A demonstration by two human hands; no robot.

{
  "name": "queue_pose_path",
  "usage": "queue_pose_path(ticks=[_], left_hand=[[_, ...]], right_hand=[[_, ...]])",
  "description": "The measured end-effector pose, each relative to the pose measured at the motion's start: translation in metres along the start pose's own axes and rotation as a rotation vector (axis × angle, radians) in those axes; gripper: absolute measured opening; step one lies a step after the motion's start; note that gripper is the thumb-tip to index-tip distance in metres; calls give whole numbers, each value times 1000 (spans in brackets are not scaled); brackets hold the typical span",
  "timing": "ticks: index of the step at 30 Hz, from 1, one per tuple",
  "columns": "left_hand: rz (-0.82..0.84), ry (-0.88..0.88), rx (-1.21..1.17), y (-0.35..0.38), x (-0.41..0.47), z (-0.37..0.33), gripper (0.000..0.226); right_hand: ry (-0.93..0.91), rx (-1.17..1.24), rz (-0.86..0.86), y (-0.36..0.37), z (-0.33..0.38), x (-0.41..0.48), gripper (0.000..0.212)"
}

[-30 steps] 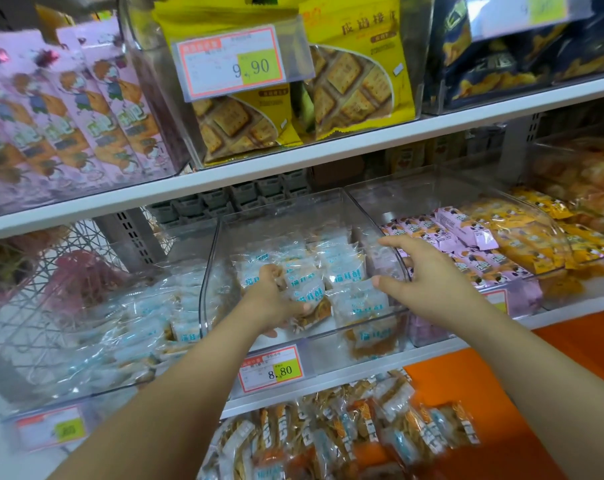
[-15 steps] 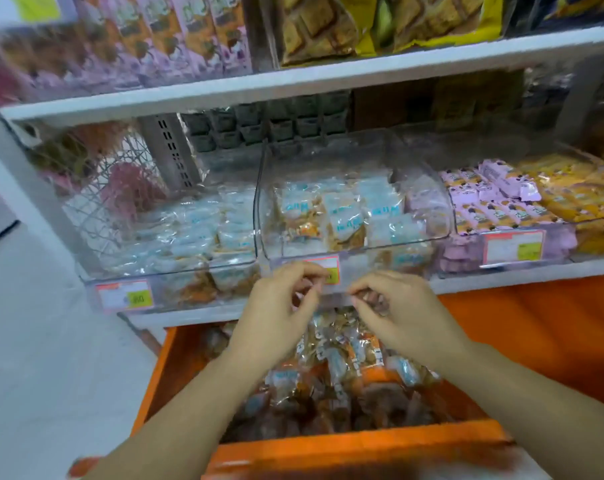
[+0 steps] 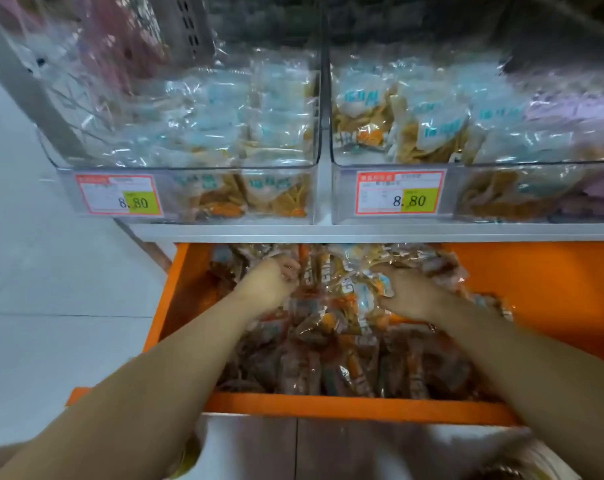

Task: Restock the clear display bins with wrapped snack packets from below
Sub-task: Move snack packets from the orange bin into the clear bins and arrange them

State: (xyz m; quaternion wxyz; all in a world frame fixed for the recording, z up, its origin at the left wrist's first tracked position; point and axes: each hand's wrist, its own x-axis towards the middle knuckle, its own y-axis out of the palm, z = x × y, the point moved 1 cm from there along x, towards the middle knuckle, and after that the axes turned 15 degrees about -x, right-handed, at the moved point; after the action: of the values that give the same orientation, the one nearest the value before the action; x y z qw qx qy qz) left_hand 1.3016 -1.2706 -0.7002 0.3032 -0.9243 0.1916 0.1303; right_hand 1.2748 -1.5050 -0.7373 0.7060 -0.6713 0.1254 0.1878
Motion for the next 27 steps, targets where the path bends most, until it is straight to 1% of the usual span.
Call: queue_pose_path(ticks=[1, 3, 6, 10, 12, 15, 18, 20, 21, 24, 25, 27], left_hand=[[21, -28, 2, 5, 5, 8, 27], [76, -78, 39, 16, 10, 21, 31], [158, -120, 81, 28, 11, 29, 37], [185, -125, 100, 38, 7, 34, 44], [179, -141, 80, 41, 5, 38, 46], [134, -143, 81, 41, 12, 42, 45], [78, -133, 149, 43, 28, 51, 48], [44, -110, 216, 47, 35, 56, 50], [18, -100, 257, 48, 37, 57, 51], [-91, -115, 434, 48, 40, 62, 55], [-95, -163, 444, 46, 41, 66, 58], [-65, -263, 368, 41, 42, 79, 60]], right_hand=[[18, 17, 49, 5, 2, 3, 67], [-3, 57, 101, 18, 7, 9, 71], [-30, 133, 124, 32, 10, 10, 80], [11, 168, 95, 49, 7, 6, 73], [43, 232, 65, 58, 7, 4, 68], [80, 335, -43, 63, 12, 4, 63], [103, 244, -236, 54, 20, 11, 62], [100, 146, -319, 46, 25, 20, 66], [94, 102, -324, 44, 26, 26, 70], [104, -1, -181, 43, 31, 40, 83], [101, -32, -144, 45, 31, 41, 85], [77, -59, -120, 49, 33, 37, 85]])
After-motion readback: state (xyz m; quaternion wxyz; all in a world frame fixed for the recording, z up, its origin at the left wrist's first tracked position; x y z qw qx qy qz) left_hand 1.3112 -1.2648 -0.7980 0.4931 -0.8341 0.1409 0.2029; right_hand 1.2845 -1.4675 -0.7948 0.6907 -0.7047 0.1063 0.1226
